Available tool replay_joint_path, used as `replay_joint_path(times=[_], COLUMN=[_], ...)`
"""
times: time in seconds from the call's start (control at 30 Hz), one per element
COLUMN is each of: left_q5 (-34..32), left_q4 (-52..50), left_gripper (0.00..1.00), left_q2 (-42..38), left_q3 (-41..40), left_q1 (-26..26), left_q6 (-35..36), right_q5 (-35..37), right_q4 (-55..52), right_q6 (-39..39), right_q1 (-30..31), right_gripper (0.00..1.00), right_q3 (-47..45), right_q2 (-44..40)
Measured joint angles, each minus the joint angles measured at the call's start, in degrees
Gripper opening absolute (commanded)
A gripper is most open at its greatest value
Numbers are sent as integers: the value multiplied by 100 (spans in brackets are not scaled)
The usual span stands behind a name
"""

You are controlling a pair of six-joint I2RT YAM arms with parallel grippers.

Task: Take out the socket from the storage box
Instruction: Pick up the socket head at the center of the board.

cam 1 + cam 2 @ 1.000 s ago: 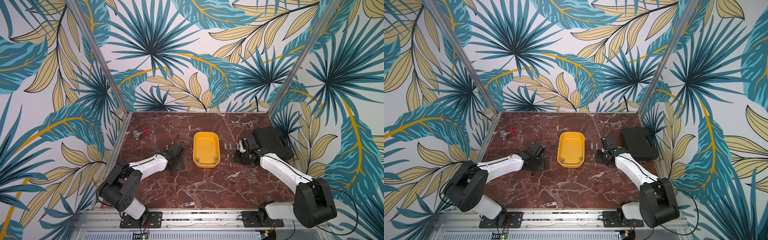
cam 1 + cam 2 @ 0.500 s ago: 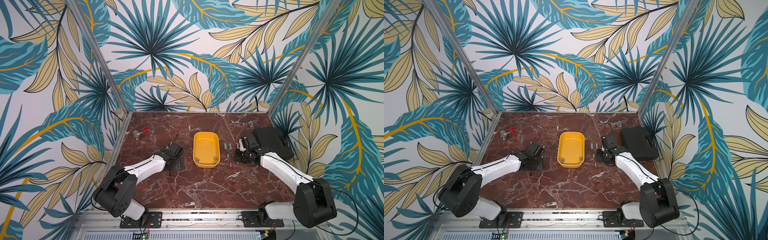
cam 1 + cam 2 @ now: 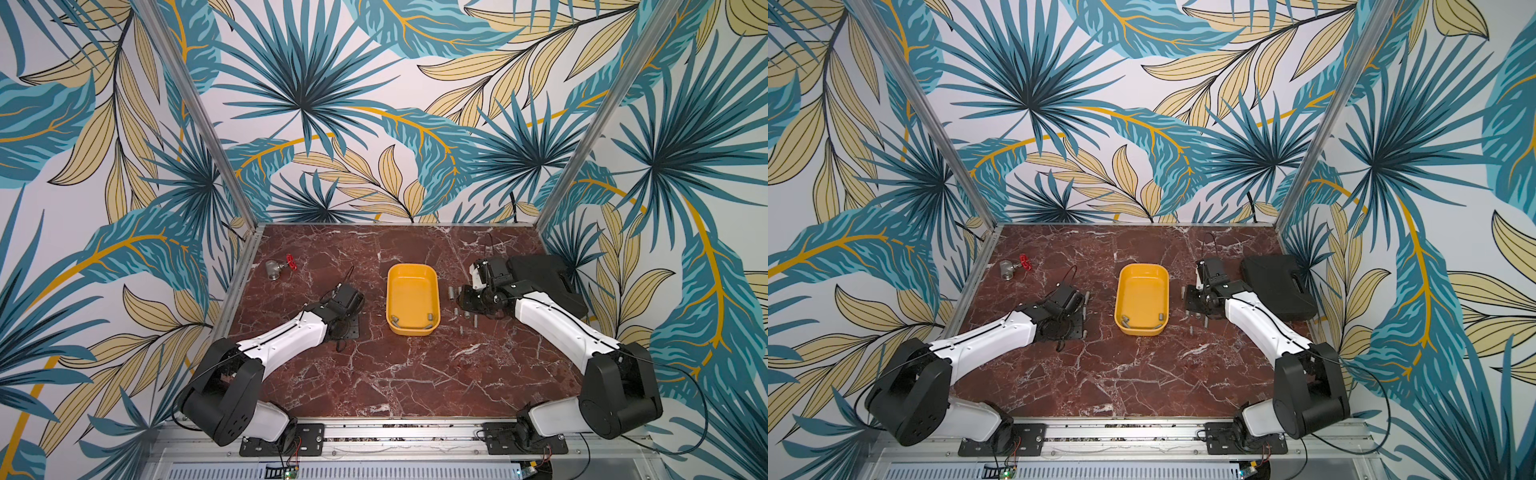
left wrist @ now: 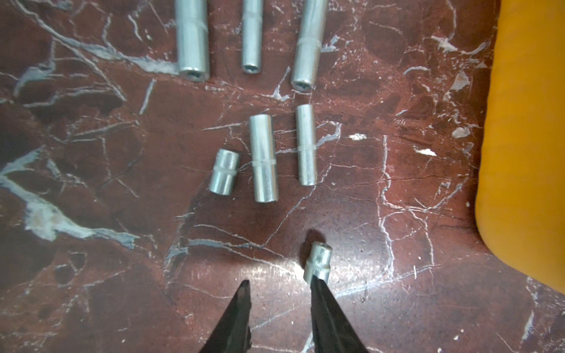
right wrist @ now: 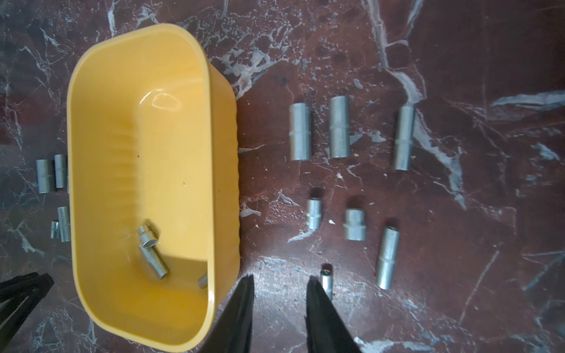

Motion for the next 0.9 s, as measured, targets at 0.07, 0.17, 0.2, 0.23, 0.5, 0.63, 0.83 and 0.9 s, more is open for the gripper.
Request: replay_joint_path(times=[0.07, 0.17, 0.2, 0.23, 0.5, 0.63, 0.83, 0.9], left_q5=[2, 7, 13, 31, 168, 260, 328, 330], left_q4=[0, 2, 2, 7, 184, 420, 634, 697], left_gripper=[37, 37, 37, 37, 37, 37, 37, 37], left_q2=[0, 0, 0, 0, 28, 291, 835, 966], left_q3=[0, 0, 0, 0, 0, 2, 192, 205], left_q1=[2, 0, 0, -4, -179, -286, -385, -393], left_q6=[-2, -7, -9, -11, -20, -24, -46, -44], right_q5=[-20, -35, -37, -37, -37, -37, -39, -39], right_q4=[37, 131, 153, 177, 243, 247, 247, 247], right_q6=[2, 7, 9, 22, 50, 48, 48, 48], right_q1=[72, 184, 219, 260, 409, 413, 417, 417], right_gripper=[33, 34, 34, 34, 34, 34, 34, 34], right_q3=[129, 293, 345, 400, 614, 625, 649, 656], right_q2=[188, 457, 538, 623, 968, 1049, 1097, 1097])
